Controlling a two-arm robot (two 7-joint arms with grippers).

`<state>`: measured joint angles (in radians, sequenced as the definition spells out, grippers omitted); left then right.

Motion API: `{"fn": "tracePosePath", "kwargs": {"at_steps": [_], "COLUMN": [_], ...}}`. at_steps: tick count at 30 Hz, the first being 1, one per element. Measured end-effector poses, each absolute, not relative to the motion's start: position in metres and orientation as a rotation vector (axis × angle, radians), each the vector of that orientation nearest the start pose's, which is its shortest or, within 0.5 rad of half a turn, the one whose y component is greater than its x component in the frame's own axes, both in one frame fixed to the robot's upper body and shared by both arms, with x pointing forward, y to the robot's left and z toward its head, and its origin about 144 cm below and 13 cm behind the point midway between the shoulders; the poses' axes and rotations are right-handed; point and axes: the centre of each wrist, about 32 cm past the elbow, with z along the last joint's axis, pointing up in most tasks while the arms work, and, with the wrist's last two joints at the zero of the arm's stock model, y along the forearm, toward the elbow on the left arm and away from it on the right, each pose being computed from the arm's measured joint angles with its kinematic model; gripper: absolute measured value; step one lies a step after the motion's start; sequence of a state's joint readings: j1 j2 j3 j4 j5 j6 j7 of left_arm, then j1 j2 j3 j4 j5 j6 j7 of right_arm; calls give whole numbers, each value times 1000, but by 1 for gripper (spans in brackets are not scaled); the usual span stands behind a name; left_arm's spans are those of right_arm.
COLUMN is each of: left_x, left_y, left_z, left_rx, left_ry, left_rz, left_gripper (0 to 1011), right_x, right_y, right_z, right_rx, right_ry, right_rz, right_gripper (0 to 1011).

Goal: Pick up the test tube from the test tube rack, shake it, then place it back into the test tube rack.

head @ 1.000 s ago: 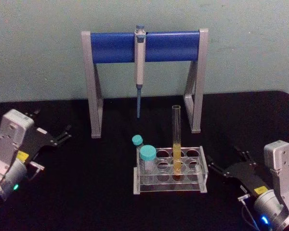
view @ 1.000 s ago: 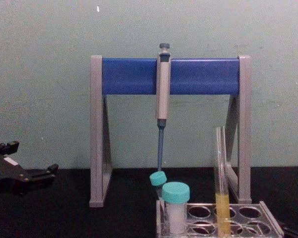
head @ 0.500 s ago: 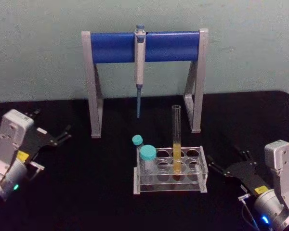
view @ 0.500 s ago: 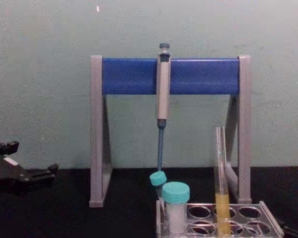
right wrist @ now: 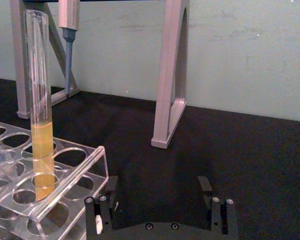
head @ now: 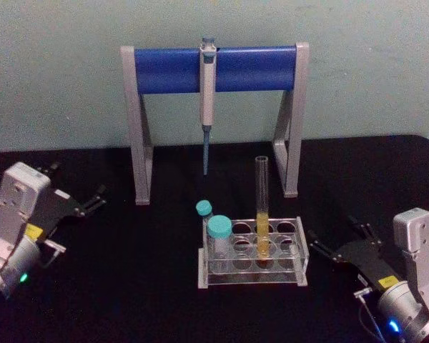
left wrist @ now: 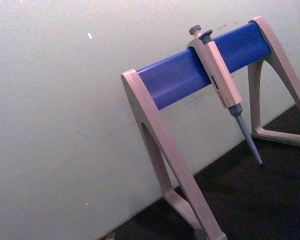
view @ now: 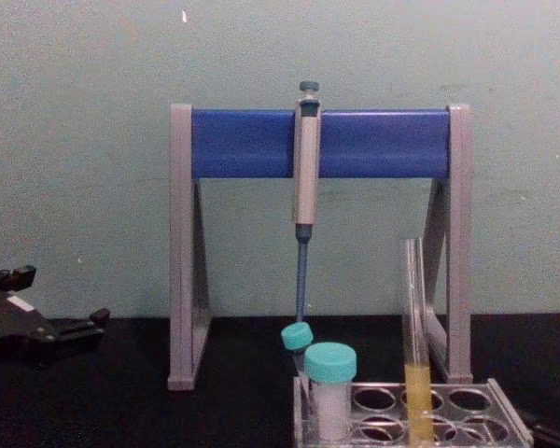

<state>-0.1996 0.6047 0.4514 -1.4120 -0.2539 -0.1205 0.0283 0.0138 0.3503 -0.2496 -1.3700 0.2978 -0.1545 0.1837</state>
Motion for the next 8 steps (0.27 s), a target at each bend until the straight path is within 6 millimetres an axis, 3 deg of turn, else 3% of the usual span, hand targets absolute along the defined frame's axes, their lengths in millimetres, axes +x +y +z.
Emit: {"fn": "tracePosePath", "kwargs": {"at_steps": [8], "left_x": [489], "left_y": [310], "left_z": [1140], "left_rx": [304], "left_ry": [-285], "left_rz": [1248], "left_gripper": [1010], "right_x": [446], "right_y": [-277], "right_z": [1080], "right_rx": [-120], "right_ry": [38], "right_rz": [-1209], "right_gripper": [1000]}}
